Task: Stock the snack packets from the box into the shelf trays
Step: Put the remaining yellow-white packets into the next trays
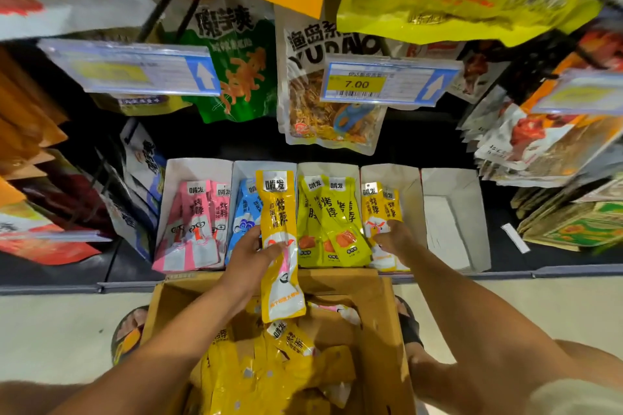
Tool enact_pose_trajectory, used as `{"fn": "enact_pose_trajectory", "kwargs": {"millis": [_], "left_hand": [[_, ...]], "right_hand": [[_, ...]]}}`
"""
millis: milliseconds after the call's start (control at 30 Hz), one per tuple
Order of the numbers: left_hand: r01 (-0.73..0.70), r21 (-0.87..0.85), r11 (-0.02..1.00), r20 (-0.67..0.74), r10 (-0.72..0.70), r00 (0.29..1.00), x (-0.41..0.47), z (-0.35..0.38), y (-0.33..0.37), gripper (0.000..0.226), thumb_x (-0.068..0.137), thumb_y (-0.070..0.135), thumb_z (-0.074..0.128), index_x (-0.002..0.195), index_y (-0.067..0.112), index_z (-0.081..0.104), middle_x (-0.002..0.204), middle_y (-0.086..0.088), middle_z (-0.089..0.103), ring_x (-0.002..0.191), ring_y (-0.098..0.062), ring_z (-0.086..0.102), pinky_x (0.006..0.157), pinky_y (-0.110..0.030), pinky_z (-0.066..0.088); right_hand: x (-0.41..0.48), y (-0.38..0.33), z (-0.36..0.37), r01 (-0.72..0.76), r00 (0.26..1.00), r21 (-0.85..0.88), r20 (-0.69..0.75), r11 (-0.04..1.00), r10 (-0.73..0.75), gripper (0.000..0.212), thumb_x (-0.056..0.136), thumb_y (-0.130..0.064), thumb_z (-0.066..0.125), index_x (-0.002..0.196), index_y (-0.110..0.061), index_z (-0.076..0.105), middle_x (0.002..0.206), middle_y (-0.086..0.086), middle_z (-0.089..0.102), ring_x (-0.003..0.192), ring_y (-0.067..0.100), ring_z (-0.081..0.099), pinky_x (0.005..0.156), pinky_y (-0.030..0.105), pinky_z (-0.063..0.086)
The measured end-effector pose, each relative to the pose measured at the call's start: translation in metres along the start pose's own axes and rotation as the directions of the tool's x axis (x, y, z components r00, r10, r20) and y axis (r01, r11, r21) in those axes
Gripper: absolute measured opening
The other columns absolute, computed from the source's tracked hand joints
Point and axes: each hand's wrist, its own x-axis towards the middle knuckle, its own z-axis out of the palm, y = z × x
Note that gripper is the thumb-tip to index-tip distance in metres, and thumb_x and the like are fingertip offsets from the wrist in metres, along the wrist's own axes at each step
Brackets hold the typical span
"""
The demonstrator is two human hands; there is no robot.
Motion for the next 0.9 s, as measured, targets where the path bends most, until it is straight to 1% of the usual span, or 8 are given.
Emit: {"fn": "enact_pose_trajectory", "kwargs": {"millis": [100,167,267,333,467,567,733,900], "left_hand": [[-0.007,-0.003,1.0,-0.002,0.007,1.0,-0.003,0.004,0.006,0.028,0.094,0.004,0.069,0.115,0.022,0.072,0.108,-0.001,0.078,0.099,-0.024,0.075,0.087,-0.044,0.06],[-0.004,-0.03,1.0,0.004,0.004,1.0,-0.006,0.007,0.008,0.024,0.095,0.001,0.068,0.112,0.018,0.071,0.105,-0.002,0.079,0.093,-0.02,0.076,0.075,-0.033,0.06],[-0.01,-0.021,1.0,0.028,0.011,1.0,-0.011,0.008,0.009,0.022,0.093,0.0,0.069,0.109,0.015,0.072,0.103,-0.002,0.079,0.095,-0.022,0.075,0.078,-0.034,0.059],[-0.018,-0.005,1.0,0.046,0.018,0.999,-0.013,0.009,0.01,0.022,0.091,0.003,0.072,0.109,0.016,0.073,0.104,-0.001,0.079,0.1,-0.026,0.074,0.085,-0.042,0.059],[0.009,-0.003,1.0,0.023,-0.009,1.0,-0.02,0.013,0.012,0.021,0.091,0.007,0.074,0.105,0.024,0.073,0.101,0.003,0.079,0.093,-0.02,0.075,0.074,-0.038,0.06],[0.042,0.029,0.999,0.008,-0.043,0.999,-0.023,0.016,0.014,0.021,0.091,0.013,0.076,0.107,0.025,0.07,0.102,0.002,0.078,0.09,-0.021,0.075,0.076,-0.045,0.063],[0.036,-0.003,0.999,0.024,-0.036,0.999,-0.029,0.022,0.016,0.023,0.091,0.011,0.076,0.112,0.02,0.068,0.101,-0.005,0.077,0.082,-0.02,0.077,0.057,-0.035,0.06],[0.045,0.008,0.999,0.054,-0.046,0.997,-0.03,0.026,0.013,0.027,0.089,0.012,0.078,0.113,0.02,0.067,0.104,-0.009,0.077,0.09,-0.026,0.077,0.077,-0.054,0.064]], "right_hand": [[-0.016,-0.009,-0.006,0.048,0.999,-0.051,-0.005,0.998,-0.048,0.023,0.088,-0.005,0.069,0.109,0.002,0.062,0.078,0.008,0.06,0.068,0.018,0.057,0.057,0.026,0.045],[-0.023,-0.013,-0.007,0.092,0.995,-0.037,-0.024,0.995,-0.093,0.036,0.086,-0.005,0.073,0.114,0.014,0.06,0.099,0.027,0.066,0.076,0.024,0.058,0.066,0.034,0.047],[-0.047,-0.027,-0.008,0.168,0.985,-0.073,-0.017,0.983,-0.169,0.061,0.079,-0.022,0.08,0.133,-0.004,0.056,0.133,0.021,0.058,0.102,0.032,0.063,0.084,0.045,0.054],[-0.073,-0.045,-0.006,0.257,0.966,-0.075,0.013,0.963,-0.257,0.065,0.085,-0.024,0.078,0.142,-0.011,0.05,0.143,0.013,0.053,0.119,0.032,0.06,0.092,0.041,0.051],[-0.129,-0.074,0.01,0.4,0.916,-0.037,0.042,0.916,-0.399,0.056,0.094,-0.023,0.069,0.145,-0.016,0.047,0.145,0.005,0.05,0.104,0.019,0.067,0.078,0.021,0.051],[-0.168,-0.083,0.027,0.479,0.876,-0.056,0.097,0.876,-0.472,0.063,0.09,-0.045,0.07,0.146,-0.031,0.044,0.144,-0.009,0.047,0.099,0.01,0.066,0.084,0.024,0.052],[-0.212,-0.084,0.05,0.542,0.839,-0.338,0.181,0.769,-0.512,0.092,0.072,-0.074,0.067,0.15,-0.04,0.032,0.15,-0.014,0.038,0.128,0.015,0.051,0.098,0.041,0.051],[-0.223,-0.081,0.065,0.497,0.852,-0.418,0.068,0.76,-0.519,0.084,0.071,-0.067,0.069,0.144,-0.04,0.035,0.139,-0.011,0.047,0.123,0.018,0.055,0.089,0.041,0.053]]}}
